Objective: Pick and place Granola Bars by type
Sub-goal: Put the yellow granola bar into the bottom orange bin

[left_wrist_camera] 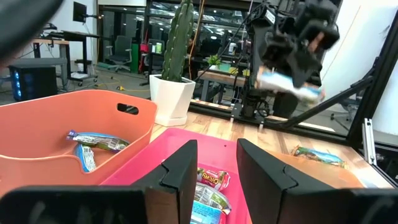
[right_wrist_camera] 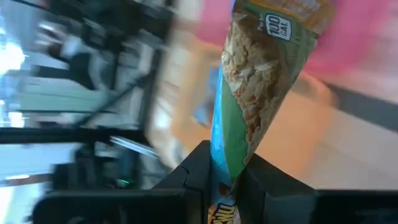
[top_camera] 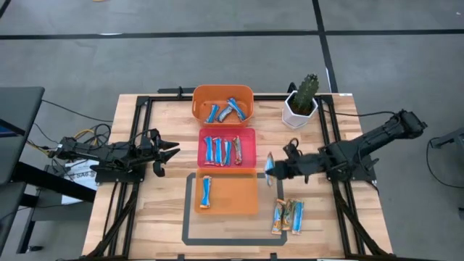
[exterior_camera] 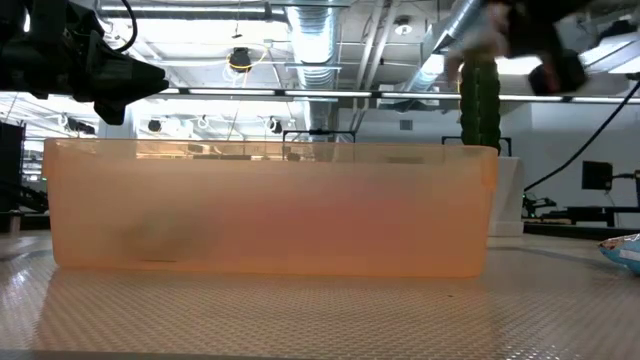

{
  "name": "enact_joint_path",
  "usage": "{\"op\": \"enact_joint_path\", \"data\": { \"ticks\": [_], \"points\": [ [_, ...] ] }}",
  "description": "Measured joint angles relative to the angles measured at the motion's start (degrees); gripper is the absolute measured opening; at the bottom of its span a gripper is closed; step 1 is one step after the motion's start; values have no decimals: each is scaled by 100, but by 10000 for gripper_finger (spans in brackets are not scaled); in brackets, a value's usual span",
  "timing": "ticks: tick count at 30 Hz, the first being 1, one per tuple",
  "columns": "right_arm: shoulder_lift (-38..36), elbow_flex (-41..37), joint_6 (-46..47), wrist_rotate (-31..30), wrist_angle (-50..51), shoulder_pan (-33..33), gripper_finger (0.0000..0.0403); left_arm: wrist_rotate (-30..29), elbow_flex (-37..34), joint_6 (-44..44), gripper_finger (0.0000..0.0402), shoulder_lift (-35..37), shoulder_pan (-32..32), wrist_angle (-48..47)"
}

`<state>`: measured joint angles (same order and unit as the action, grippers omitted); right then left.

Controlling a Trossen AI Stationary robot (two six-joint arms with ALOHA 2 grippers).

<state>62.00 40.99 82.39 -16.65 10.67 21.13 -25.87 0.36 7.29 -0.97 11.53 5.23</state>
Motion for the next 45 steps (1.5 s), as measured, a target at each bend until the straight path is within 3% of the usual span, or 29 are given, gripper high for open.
{"op": "enact_joint_path", "data": {
  "ticks": [5, 21, 30, 45],
  "points": [
    [-20, 1, -437, 1, -784, -336, 42, 0, 1, -2, 105, -1, 2, -1],
    [730, 240, -442, 27, -1122, -481, 43, 0, 0, -2, 105, -2, 2, -2],
    [1832, 1036, -486, 190, -1124, -479, 43, 0, 0, 0, 105, 0, 0, 0],
    [3748, 3012, -1094, 1101, -1151, -516, 43, 0, 0, -2, 105, -2, 1, -2]
  ]
}}
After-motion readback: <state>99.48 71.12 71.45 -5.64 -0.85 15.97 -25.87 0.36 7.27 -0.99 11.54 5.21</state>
